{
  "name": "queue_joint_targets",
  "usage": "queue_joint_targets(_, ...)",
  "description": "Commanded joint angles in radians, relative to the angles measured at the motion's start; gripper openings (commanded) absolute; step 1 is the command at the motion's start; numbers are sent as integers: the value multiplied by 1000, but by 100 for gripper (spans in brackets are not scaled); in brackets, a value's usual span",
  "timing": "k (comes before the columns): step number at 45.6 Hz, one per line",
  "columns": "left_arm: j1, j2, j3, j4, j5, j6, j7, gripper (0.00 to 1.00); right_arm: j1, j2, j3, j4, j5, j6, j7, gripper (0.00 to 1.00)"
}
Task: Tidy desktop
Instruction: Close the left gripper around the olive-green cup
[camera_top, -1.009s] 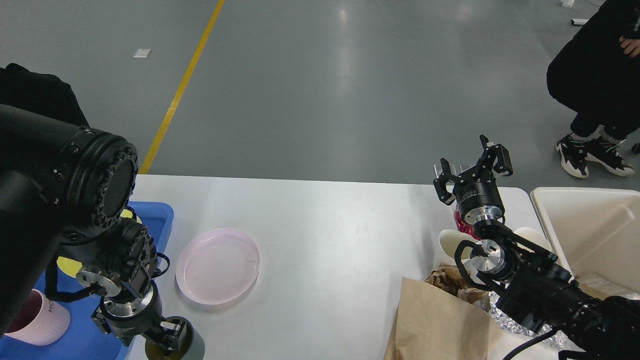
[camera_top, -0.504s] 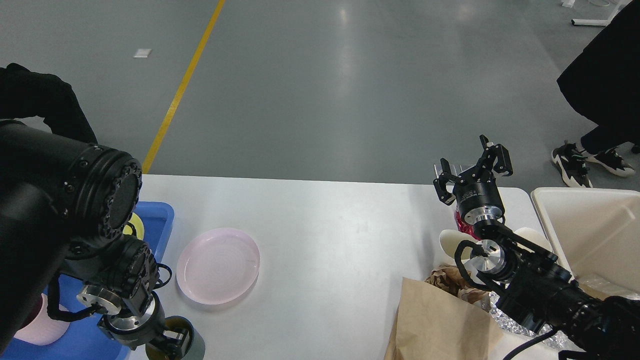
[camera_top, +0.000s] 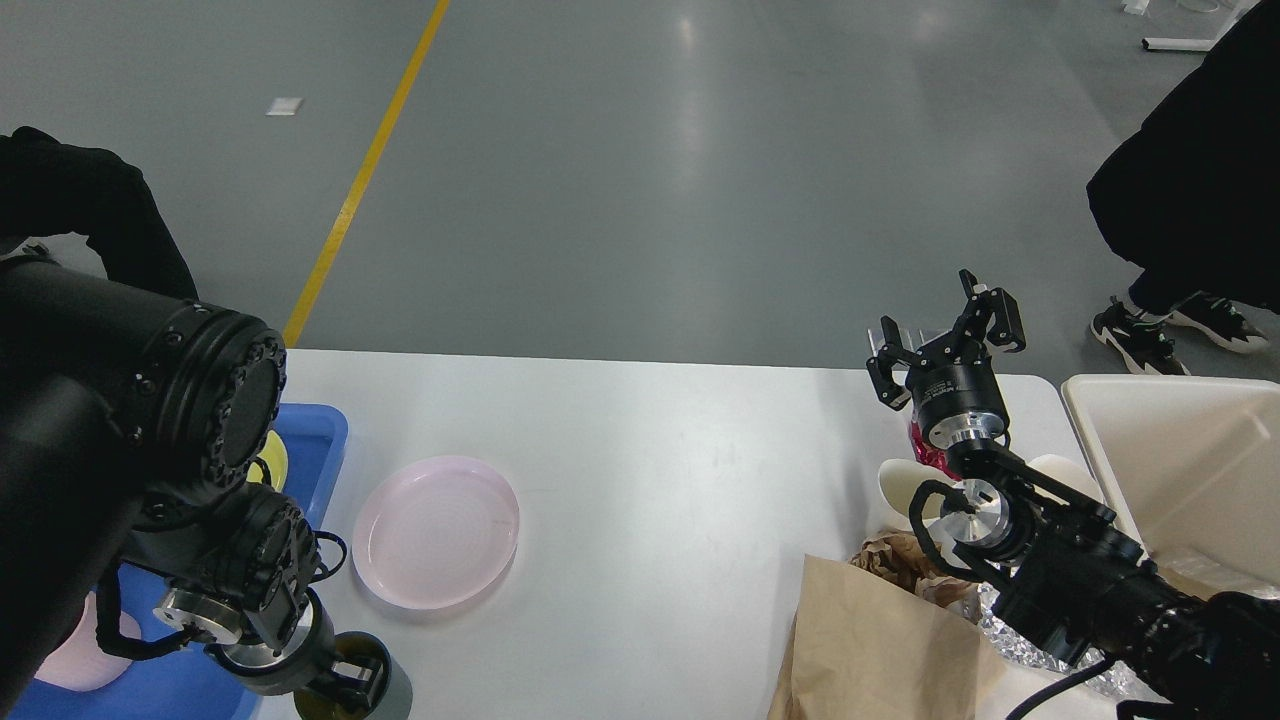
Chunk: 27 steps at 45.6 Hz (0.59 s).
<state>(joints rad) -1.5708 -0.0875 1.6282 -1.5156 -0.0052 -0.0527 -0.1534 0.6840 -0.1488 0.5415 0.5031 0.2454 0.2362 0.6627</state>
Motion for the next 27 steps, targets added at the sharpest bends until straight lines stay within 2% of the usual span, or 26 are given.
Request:
queue_joint_targets(1,9,0,-4,0,-1,7,0,69,0,0,0,0,0,0,0,100)
queue_joint_targets(15,20,-1,-2,-2,-2,14,2,68,0,0,0,0,0,0,0,100)
queue_joint_targets(22,35,-1,2,-2,-2,47,3,65,-1,0,0,0,0,0,0,100)
queue_joint_targets(27,40,-1,2,-2,-1,48,28,58,-1,0,0,0,0,0,0,100)
